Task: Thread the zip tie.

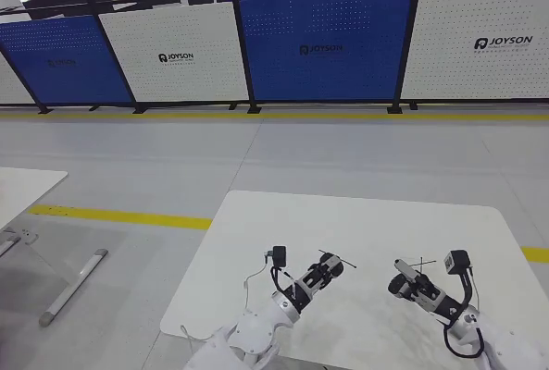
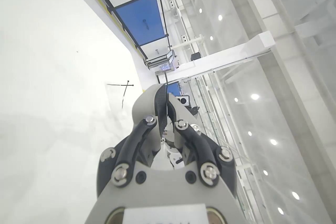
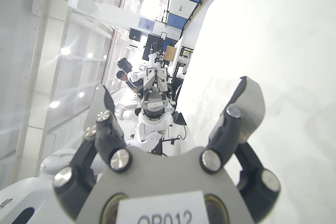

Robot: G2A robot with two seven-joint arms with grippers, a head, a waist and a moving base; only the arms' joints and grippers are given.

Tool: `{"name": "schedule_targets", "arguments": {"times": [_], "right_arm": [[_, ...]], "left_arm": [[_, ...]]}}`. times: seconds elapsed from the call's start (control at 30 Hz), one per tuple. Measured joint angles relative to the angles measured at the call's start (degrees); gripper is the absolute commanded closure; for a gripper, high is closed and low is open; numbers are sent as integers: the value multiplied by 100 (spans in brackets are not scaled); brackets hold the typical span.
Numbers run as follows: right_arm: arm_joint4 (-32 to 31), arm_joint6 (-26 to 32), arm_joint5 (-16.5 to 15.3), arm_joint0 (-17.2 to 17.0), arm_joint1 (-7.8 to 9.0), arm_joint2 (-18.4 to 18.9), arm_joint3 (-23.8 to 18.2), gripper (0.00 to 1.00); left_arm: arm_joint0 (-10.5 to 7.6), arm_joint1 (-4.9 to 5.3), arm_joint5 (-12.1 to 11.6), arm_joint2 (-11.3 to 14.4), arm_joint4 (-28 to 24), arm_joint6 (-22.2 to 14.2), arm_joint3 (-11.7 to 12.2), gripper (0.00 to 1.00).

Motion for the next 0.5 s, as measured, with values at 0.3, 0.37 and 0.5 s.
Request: {"name": "schedule_targets", "arguments": {"times": [0.3, 0.37, 0.5], "right_arm": [[0, 0, 0, 0, 0, 0, 0, 0], [0, 0, 0, 0, 0, 0, 0, 0], [0, 0, 0, 0, 0, 0, 0, 0]], "left_arm": [[63, -8, -408, -12, 201, 7, -1170, 100], [173, 8, -405, -69, 251, -44, -1629, 100], [384, 23, -405, -184, 161, -37, -2201, 100]]}}
